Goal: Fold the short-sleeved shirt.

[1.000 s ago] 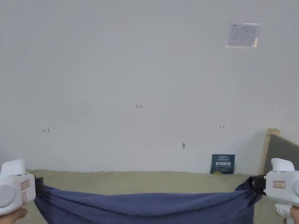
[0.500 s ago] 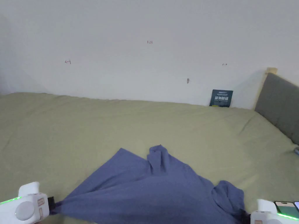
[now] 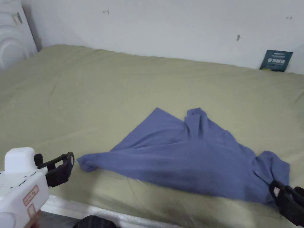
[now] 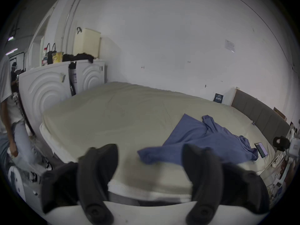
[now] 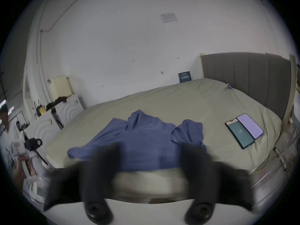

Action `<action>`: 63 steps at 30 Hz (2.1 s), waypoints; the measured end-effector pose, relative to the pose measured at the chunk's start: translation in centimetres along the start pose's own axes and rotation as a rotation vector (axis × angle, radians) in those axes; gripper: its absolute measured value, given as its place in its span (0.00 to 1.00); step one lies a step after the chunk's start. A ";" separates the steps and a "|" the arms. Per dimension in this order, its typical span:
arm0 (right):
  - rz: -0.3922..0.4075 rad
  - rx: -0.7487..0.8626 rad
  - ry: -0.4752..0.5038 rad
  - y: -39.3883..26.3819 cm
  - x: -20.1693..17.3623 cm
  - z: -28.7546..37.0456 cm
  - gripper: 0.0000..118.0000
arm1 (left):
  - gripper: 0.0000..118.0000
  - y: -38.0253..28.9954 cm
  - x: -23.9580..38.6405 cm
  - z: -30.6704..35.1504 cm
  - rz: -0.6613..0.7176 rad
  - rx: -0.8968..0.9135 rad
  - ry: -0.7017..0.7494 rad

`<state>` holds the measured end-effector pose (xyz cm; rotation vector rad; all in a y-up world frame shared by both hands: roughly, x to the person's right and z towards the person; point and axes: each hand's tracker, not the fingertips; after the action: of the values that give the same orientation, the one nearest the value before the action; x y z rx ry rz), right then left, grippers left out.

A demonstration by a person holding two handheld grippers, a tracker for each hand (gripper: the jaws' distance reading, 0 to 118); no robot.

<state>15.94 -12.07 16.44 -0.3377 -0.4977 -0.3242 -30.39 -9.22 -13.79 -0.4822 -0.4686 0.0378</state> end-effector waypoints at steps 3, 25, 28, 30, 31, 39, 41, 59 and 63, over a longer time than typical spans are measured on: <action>0.033 -0.032 -0.022 -1.0 -1.6 -0.3 0.00 | 0.00 -1.0 -1.0 -1.2 -0.074 -0.128 0.030; 0.151 -0.255 0.073 -0.2 -5.5 -10.3 0.00 | 0.35 -0.6 -4.4 -25.0 -0.384 -0.469 -0.323; 0.144 -0.258 0.086 0.2 -6.0 -11.0 0.00 | 0.03 -1.7 -3.2 -24.6 -0.404 -0.537 -0.398; 0.150 -0.260 0.088 0.7 -6.3 -11.6 0.00 | 0.02 -1.8 -2.5 -23.8 -0.498 -0.504 -0.347; 0.161 -0.259 0.094 1.1 -6.5 -11.9 0.00 | 0.02 -1.5 -2.2 -23.5 -0.512 -0.500 -0.326; 0.415 -0.317 0.033 6.9 -5.8 -22.5 0.00 | 0.02 -0.7 -1.9 -21.4 -0.400 -0.415 -0.297; 0.419 -0.357 0.037 8.9 -5.1 -27.5 0.00 | 0.02 -1.0 -1.5 -21.0 -0.380 -0.411 -0.289; 0.138 -0.610 0.012 8.7 1.5 -44.6 0.09 | 0.02 -1.5 -0.3 -21.1 -0.270 -0.401 -0.255; 0.223 -0.540 0.069 10.8 -0.3 -40.6 0.01 | 0.01 -0.4 0.4 -21.2 -0.250 -0.367 -0.250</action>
<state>36.37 -18.14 -19.77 -0.8965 -0.2934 -0.2487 -20.71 -18.78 -30.07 -0.7796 -0.7844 -0.2347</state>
